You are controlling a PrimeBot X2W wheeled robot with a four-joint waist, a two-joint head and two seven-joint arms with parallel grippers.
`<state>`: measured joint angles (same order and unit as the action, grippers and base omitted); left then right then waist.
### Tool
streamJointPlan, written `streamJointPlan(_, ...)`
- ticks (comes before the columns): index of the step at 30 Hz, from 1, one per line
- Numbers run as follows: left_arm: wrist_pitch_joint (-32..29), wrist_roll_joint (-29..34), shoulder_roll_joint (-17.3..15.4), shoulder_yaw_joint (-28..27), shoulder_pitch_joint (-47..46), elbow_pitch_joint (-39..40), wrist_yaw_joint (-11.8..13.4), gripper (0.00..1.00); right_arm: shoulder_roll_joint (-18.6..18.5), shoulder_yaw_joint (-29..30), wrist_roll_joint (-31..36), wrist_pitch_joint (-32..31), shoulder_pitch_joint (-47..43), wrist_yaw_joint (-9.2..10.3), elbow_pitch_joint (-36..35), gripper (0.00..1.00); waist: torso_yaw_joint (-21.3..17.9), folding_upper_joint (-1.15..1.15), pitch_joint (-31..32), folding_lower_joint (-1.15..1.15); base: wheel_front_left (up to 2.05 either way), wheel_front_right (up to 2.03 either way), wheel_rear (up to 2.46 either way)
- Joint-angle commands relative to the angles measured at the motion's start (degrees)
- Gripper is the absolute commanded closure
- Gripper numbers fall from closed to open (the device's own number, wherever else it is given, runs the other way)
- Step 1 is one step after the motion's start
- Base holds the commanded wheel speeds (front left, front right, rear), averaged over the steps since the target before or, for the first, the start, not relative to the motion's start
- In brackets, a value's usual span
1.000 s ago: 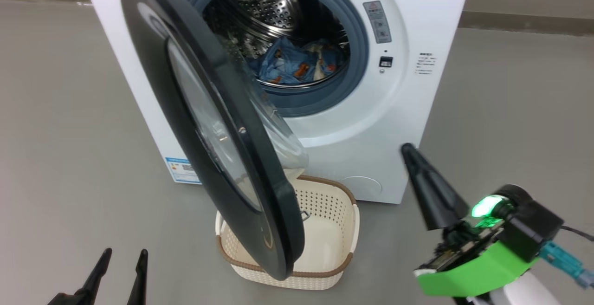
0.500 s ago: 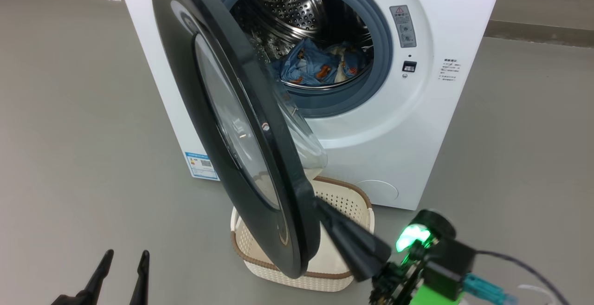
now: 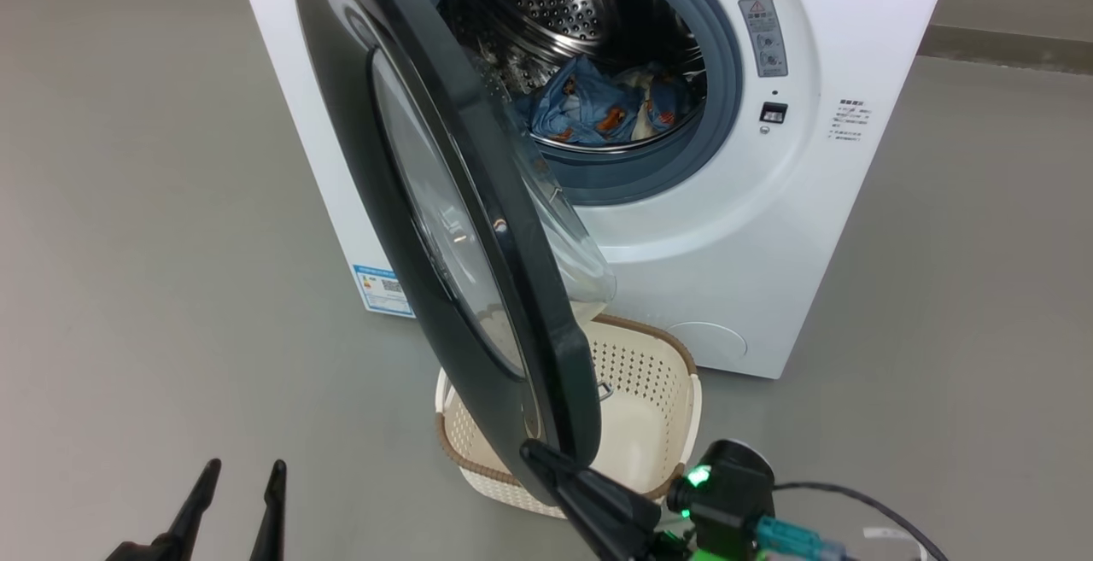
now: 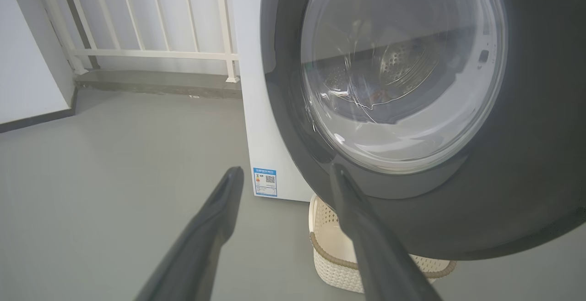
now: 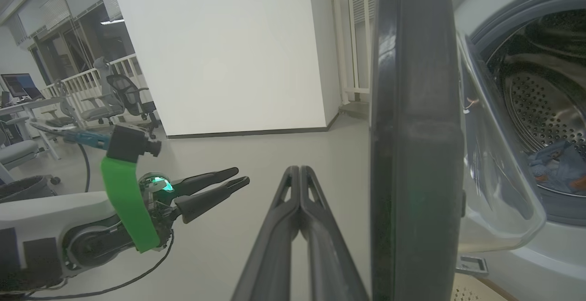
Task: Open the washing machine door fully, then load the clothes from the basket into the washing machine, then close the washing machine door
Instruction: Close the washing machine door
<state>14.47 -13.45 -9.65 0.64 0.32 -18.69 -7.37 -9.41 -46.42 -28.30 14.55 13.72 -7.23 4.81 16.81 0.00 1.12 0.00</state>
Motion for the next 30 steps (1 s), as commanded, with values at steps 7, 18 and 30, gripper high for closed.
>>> streamJointPlan(7,0.5,0.6,-0.4,-1.3,-2.6,1.0,-0.1,0.0,2.4,0.0,-1.3,0.4,4.5,-0.25,2.7,1.0,0.8,0.0,-0.6,0.0,0.0,0.0,0.0)
streamJointPlan(18,0.5,0.6,0.2,-0.7,-3.1,1.1,-0.1,0.0,3.4,3.2,-1.2,0.4,5.4,-0.25,6.2,1.0,1.5,0.0,-1.5,0.0,0.0,0.0,0.0)
streamJointPlan(30,0.5,0.9,1.6,0.9,-4.6,2.1,-0.1,0.0,2.2,11.7,0.3,0.4,6.0,-0.25,8.0,1.0,1.5,0.0,-4.5,0.0,0.0,0.0,0.0)
